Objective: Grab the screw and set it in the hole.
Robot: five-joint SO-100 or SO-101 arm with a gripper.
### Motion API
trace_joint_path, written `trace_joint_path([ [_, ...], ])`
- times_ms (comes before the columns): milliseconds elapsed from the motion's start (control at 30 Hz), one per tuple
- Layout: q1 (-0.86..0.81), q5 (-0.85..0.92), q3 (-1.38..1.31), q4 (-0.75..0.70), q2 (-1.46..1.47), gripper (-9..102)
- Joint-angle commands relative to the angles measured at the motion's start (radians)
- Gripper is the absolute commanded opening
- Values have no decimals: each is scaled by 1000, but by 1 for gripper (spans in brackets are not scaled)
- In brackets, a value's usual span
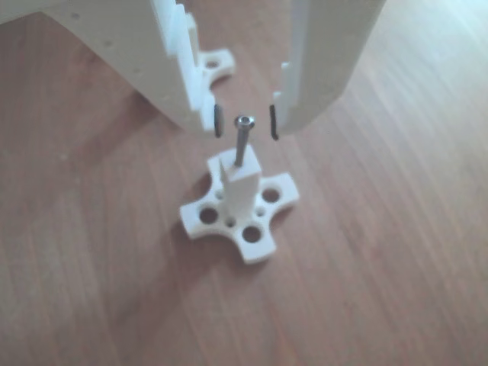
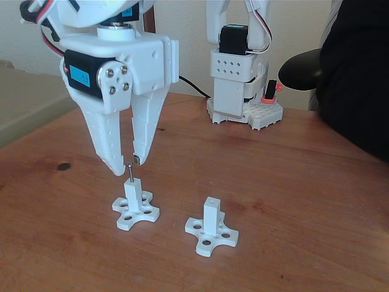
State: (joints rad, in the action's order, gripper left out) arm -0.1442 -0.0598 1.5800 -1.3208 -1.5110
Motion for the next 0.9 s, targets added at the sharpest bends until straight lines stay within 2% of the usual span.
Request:
trace_joint_path([
  [0, -3, 8, -81, 18, -17, 8],
  [867, -15, 17, -81, 23, 3, 8],
])
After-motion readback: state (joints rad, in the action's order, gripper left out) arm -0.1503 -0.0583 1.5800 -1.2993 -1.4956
